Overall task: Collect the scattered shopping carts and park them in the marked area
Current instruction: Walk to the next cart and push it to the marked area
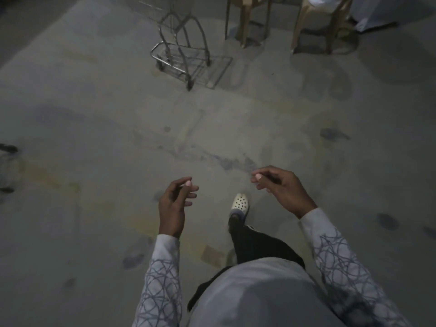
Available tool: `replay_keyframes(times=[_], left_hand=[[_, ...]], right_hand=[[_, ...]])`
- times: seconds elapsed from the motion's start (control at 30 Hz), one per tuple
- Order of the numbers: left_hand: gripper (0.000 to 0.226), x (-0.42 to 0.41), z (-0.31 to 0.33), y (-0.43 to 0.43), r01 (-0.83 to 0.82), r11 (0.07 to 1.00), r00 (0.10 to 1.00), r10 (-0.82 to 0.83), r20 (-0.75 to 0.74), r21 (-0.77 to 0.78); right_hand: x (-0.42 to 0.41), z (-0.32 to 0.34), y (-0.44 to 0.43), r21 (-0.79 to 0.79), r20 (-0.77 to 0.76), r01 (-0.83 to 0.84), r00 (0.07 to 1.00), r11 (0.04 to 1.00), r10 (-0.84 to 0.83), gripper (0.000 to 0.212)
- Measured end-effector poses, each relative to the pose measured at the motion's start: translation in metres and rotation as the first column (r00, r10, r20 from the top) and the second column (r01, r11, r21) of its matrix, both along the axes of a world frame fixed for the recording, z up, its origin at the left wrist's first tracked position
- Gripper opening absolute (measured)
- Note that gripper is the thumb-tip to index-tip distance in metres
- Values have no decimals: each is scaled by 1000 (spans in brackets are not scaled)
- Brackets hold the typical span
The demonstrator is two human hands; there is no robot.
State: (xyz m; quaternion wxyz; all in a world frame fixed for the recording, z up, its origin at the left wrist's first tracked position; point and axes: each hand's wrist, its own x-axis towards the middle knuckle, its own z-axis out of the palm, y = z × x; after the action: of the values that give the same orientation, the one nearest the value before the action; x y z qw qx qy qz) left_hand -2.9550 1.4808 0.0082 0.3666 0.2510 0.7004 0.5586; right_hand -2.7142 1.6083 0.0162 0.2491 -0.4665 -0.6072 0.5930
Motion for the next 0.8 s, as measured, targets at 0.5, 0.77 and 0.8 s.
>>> replay_keyframes(times=[0.5, 0.77, 0.8], left_hand=[[35, -128, 18, 360, 32, 999, 999, -32, 15, 2], [22, -220, -9, 551, 28, 999, 999, -28, 25, -18], [22, -232, -10, 579, 36, 999, 999, -35, 34, -22]], right_hand=[[-126, 35, 381, 42, -75, 135, 988, 990, -132, 13], [-194, 0, 543, 12, -14, 143, 990, 990, -143, 13], [-205, 0, 567, 15, -8, 151, 989, 988, -151, 13]])
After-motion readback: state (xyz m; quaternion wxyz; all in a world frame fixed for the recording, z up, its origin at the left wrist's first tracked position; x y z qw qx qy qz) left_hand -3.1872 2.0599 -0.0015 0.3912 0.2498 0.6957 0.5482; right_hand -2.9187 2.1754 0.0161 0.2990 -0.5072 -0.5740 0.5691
